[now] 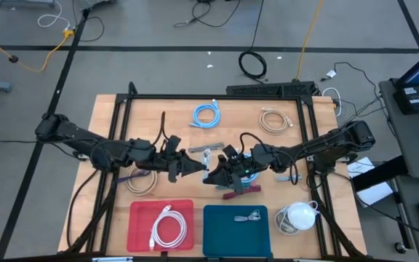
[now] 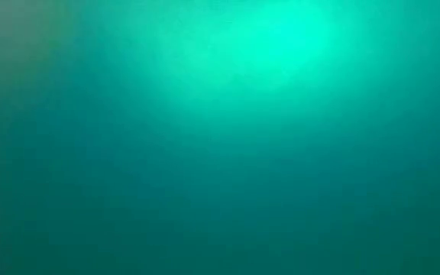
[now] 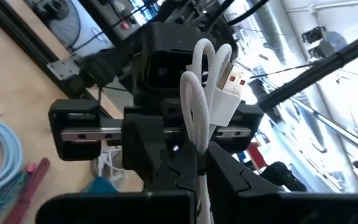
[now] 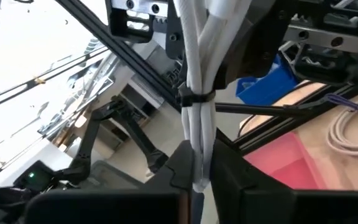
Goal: Pick & Place USB Port
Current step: Put the top left white USB cable into the blue bin, then put the top sky blue HDMI cable into the red bin
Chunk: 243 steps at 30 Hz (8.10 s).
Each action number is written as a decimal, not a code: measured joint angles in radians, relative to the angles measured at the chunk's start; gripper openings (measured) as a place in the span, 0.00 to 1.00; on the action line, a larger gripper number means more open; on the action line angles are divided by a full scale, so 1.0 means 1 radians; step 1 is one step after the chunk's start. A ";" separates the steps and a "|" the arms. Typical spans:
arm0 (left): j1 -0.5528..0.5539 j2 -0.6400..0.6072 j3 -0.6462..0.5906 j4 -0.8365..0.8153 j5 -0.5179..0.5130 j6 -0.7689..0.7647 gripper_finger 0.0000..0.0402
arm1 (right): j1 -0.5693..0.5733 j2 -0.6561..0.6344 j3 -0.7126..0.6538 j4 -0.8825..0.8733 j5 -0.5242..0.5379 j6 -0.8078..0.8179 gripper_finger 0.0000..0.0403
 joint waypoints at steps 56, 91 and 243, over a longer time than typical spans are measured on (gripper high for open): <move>0.005 -0.289 0.024 -0.471 -0.256 -0.042 0.42 | 0.357 -0.017 0.000 -0.916 -0.066 0.026 0.48; -0.097 -0.132 -0.066 -1.744 0.170 -0.073 0.42 | 0.163 -0.336 0.000 -0.514 0.219 -0.230 0.45; 0.715 1.059 1.015 -1.457 0.190 0.688 0.57 | 0.097 -0.319 0.000 -0.765 0.353 -0.165 0.43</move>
